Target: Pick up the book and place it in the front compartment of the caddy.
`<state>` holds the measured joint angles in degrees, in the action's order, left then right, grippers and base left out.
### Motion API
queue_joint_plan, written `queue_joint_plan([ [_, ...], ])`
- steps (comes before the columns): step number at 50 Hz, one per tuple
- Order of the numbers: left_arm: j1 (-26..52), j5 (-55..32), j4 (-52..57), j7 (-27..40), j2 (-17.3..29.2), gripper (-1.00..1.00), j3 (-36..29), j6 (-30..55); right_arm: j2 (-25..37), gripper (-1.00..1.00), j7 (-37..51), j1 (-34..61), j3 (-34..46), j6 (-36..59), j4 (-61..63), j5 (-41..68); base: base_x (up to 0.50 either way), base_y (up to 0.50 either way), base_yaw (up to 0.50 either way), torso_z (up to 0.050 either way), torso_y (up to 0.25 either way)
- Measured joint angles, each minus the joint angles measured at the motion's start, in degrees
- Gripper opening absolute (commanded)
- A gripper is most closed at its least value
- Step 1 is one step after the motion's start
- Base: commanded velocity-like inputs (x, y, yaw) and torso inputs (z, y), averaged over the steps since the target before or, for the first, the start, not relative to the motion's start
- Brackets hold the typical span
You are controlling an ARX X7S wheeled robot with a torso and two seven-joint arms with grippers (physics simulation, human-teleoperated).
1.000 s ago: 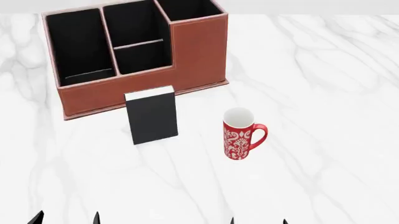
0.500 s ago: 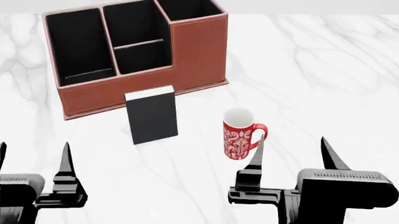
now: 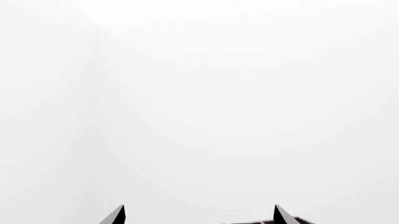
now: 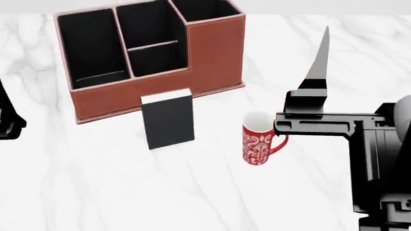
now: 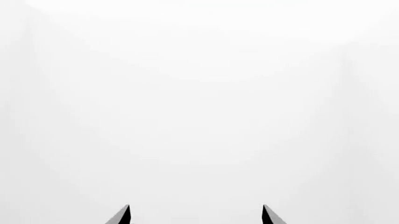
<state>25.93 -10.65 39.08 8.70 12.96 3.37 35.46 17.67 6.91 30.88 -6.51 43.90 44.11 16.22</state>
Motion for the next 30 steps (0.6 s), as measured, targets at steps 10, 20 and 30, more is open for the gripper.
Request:
queue_joint_plan([
  [10, 0.9, -0.2, 1.2, 0.5, 0.8, 1.0, 0.5, 0.9, 0.9, 1.0, -0.1, 0.3, 0.0, 0.6, 1.3, 0.5, 0.0, 0.5, 0.0, 0.0, 0.0],
  [20, 1.2, -0.3, 1.3, 0.8, 1.3, 1.0, 0.5, 1.0, 1.4, 1.0, -0.1, 0.5, 0.4, 0.8, 1.6, 0.8, 0.0, 0.5, 0.0, 0.0, 0.0],
  [30, 1.4, -0.4, 1.1, 1.1, 1.6, 1.0, 0.2, 0.8, 1.6, 1.0, 0.0, 0.7, 0.8, 0.8, 1.6, 1.1, 0.0, 0.5, 0.0, 0.0, 0.0],
])
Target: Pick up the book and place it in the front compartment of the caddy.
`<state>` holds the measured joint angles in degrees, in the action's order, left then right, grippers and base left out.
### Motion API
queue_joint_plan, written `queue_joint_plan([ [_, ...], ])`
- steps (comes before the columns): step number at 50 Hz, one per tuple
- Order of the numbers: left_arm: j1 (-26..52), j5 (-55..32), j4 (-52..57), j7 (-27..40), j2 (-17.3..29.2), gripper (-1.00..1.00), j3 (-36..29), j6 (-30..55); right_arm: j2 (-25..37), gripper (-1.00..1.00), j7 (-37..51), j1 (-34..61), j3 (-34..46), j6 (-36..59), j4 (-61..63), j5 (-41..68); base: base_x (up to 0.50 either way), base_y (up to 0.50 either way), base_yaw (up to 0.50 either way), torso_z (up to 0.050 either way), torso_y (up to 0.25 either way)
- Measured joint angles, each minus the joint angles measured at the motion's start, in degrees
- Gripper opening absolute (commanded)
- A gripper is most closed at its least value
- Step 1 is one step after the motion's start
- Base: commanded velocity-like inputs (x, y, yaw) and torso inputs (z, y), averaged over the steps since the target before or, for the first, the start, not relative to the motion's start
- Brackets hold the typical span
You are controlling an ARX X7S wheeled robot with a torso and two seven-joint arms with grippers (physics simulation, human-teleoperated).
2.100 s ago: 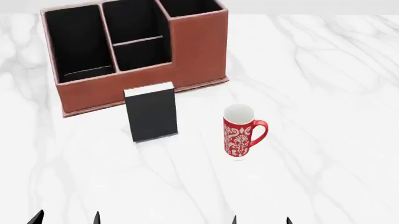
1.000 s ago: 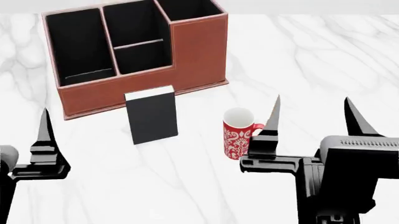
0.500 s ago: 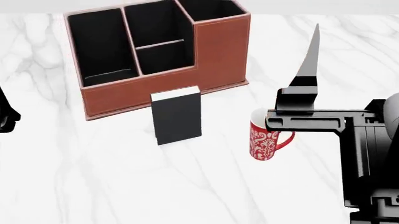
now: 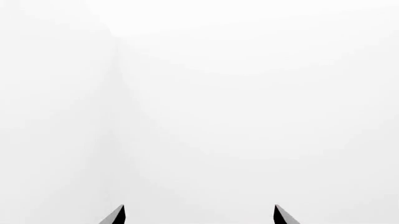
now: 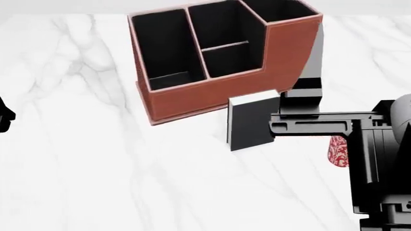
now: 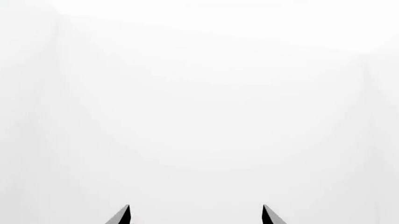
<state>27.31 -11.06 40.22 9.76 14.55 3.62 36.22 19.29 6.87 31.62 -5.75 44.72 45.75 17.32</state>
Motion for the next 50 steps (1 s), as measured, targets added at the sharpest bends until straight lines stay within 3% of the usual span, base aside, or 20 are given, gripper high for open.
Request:
queue_joint_plan([
  [23, 0.2, -0.4, 0.1, 0.7, 0.6, 1.0, -0.5, -0.1, 0.3, 1.0, 0.5, -0.1, 0.6, 0.1, -0.3, 0.6, 0.01, 0.08, 0.0, 0.0, 0.0],
  [50, 0.5, -1.1, 0.0, 1.3, 1.2, 1.0, -0.7, -0.1, 0.7, 1.0, 0.1, -0.9, 0.3, -0.8, 0.2, 2.1, 0.49, 0.0, 0.0, 0.0, 0.001],
])
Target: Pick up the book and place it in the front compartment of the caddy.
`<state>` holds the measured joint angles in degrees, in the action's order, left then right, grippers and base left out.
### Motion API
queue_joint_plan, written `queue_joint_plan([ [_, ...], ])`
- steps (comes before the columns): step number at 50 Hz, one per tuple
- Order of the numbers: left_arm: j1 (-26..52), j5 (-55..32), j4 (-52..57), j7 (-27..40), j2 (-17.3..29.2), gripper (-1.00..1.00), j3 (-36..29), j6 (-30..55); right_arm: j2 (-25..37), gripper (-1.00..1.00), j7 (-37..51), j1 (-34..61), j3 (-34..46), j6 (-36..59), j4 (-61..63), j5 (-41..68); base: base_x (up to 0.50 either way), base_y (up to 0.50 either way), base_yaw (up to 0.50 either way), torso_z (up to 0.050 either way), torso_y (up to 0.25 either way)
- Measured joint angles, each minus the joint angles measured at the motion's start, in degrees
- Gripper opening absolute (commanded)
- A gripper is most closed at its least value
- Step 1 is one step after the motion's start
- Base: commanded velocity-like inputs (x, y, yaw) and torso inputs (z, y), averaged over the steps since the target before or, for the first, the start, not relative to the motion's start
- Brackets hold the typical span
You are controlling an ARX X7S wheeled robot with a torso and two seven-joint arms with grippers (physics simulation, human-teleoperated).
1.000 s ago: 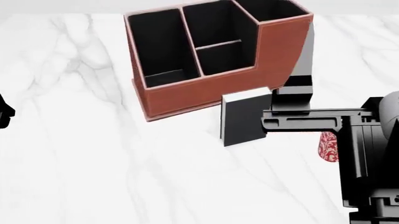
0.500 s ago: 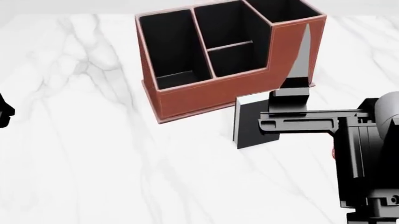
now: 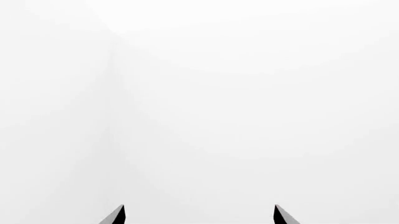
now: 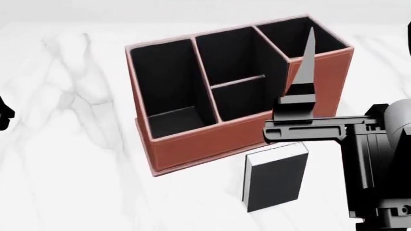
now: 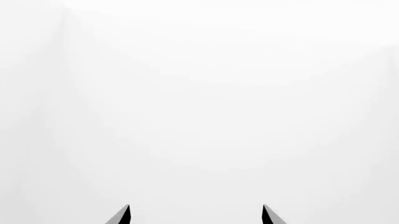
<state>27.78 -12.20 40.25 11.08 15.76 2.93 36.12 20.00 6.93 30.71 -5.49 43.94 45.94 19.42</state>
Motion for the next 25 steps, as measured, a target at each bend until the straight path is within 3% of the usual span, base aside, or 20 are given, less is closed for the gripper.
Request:
queue_joint_plan([
  [25, 0.0, -0.4, -0.3, 0.4, 0.6, 1.0, -0.6, -0.4, 0.5, 1.0, 0.3, -0.2, 0.4, -0.5, -0.2, 0.4, 0.5, 0.0, 0.0, 0.0, 0.001],
])
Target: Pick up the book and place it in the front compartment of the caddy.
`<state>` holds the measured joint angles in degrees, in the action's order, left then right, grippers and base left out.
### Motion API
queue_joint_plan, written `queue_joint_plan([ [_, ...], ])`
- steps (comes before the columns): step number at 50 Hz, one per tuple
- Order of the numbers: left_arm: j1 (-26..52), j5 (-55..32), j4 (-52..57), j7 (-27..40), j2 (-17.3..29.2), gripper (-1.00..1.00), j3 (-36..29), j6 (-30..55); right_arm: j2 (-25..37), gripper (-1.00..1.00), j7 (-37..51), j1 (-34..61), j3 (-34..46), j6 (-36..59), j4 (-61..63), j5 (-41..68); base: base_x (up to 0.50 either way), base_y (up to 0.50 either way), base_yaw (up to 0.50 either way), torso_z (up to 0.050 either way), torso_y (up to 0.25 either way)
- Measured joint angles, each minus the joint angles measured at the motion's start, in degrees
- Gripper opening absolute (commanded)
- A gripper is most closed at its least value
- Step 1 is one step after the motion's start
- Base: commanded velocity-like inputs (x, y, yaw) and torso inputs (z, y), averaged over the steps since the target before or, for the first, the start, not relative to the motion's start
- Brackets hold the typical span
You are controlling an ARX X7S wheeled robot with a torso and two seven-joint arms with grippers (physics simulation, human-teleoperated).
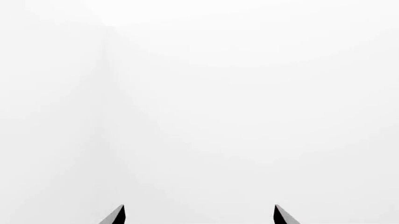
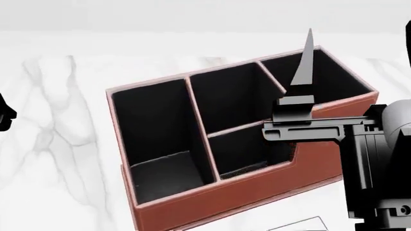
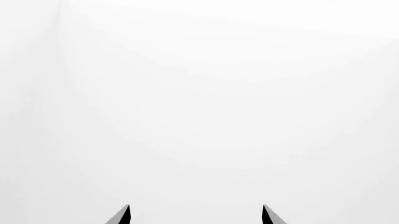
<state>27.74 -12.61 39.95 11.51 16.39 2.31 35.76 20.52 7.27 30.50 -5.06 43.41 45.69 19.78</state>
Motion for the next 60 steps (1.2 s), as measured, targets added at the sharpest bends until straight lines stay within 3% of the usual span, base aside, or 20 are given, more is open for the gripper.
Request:
queue_joint_plan([
  [25, -0.2, -0.5, 0.0, 0.6, 0.5, 1.0, -0.3, -0.3, 0.6, 1.0, 0.4, -0.7, 0.7, -0.7, -0.1, 0.1, 0.5, 0.0, 0.0, 0.0, 0.001],
  [46, -0.1, -1.0, -0.1, 1.1, 0.9, 1.0, -0.4, -0.4, 1.8, 1.0, 0.7, -0.6, 1.4, 0.6, 0.2, 0.3, 0.0, 0.0, 0.0, 0.0, 0.001],
  [60, -0.6, -1.3, -0.2, 1.4, 1.1, 1.0, -0.3, -0.8, 8.9, 1.0, -3.9, 1.9, -3.0, 9.0, 3.6, 5.8, 0.0, 0.0, 0.0, 0.0, 0.0],
])
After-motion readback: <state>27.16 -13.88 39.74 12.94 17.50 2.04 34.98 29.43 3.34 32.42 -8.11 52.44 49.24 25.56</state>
